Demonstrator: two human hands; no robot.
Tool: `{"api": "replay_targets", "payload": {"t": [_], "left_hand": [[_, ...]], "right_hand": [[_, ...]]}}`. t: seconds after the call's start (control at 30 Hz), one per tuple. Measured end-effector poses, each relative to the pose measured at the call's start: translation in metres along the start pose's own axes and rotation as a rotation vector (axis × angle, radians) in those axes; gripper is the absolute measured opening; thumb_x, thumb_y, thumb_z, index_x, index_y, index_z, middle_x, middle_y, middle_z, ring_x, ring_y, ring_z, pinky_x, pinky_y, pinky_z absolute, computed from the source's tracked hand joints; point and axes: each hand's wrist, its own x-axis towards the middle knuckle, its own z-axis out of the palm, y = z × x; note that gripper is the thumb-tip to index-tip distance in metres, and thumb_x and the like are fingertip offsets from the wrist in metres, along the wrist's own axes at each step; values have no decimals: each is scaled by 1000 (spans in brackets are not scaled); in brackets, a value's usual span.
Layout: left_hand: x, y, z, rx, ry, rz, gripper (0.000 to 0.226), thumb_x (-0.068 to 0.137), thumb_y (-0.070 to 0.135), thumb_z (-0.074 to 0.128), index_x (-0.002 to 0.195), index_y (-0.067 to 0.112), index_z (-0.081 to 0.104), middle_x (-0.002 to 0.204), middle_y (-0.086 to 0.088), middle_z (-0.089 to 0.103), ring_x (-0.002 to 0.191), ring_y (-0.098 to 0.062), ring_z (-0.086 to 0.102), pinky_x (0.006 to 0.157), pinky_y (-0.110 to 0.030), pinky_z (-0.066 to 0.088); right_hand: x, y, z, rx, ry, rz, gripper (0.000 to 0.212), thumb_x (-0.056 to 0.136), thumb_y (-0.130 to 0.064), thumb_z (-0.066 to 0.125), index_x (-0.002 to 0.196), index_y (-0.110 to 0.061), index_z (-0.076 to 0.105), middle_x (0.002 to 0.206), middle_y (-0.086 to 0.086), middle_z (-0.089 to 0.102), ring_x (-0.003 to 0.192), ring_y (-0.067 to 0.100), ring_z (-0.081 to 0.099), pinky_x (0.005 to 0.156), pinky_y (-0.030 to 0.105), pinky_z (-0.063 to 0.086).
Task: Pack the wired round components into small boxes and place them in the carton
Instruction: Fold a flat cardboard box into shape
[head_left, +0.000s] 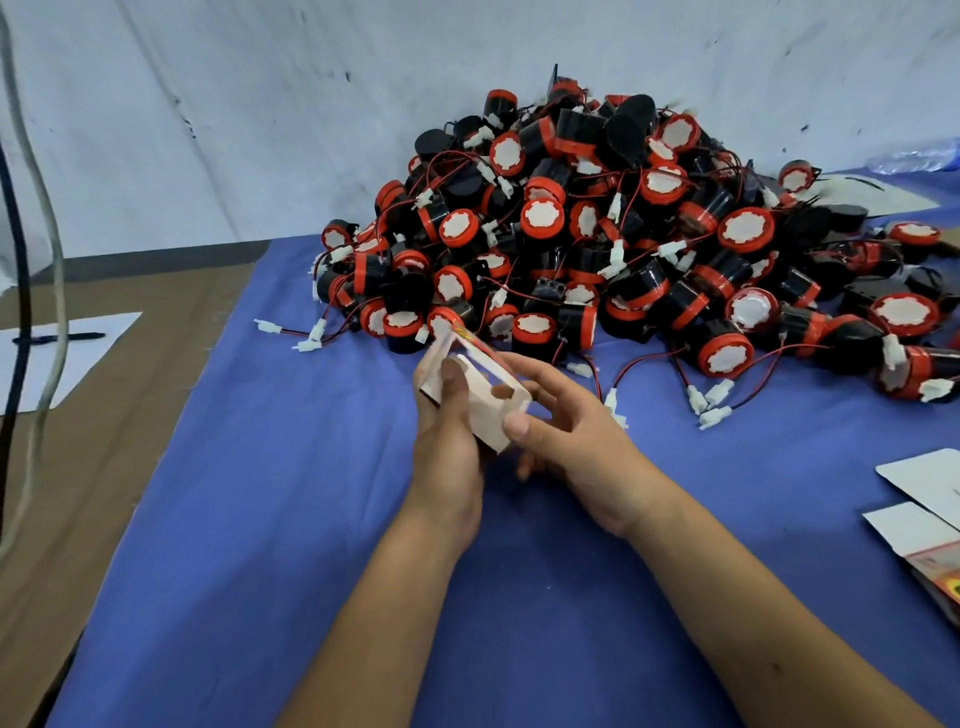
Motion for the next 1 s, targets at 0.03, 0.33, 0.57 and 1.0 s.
{"api": "replay_targets", "payload": {"t": [0.03, 0.33, 0.57, 1.0], "left_hand": [[-2, -3, 3, 48, 0, 63, 61, 93, 54, 50, 147, 27, 47, 132, -5, 71, 113, -21, 73, 88, -38, 62], [-1, 10, -6, -225, -301, -60, 52, 101, 52, 52, 143, 22, 57, 141, -8, 64, 121, -27, 67, 89, -43, 59], [2, 5, -5, 34, 43, 131, 38, 97, 48, 64, 129, 30, 60, 122, 1, 74, 115, -24, 72, 81, -39, 61], [-1, -7, -4, 291, 217, 520, 15, 109, 33, 49, 123, 33, 55, 111, 25, 68, 101, 1, 68, 75, -22, 57]], "right_hand": [[0, 1, 3, -33, 51, 0, 58, 75, -43, 81, 129, -37, 65, 124, 5, 67, 86, 15, 70, 63, 30, 54], [3, 1, -3, -359, 267, -53, 14, 95, -25, 75, 103, -19, 65, 84, 1, 65, 52, 7, 53, 47, 27, 43], [-8, -3, 10, -179, -15, -113, 59, 91, -14, 78, 140, -28, 47, 132, -4, 63, 97, 25, 73, 62, 36, 61], [-12, -2, 23, -109, -70, -101, 49, 93, -3, 59, 137, -20, 46, 130, 7, 62, 106, 34, 68, 85, 47, 61]]}}
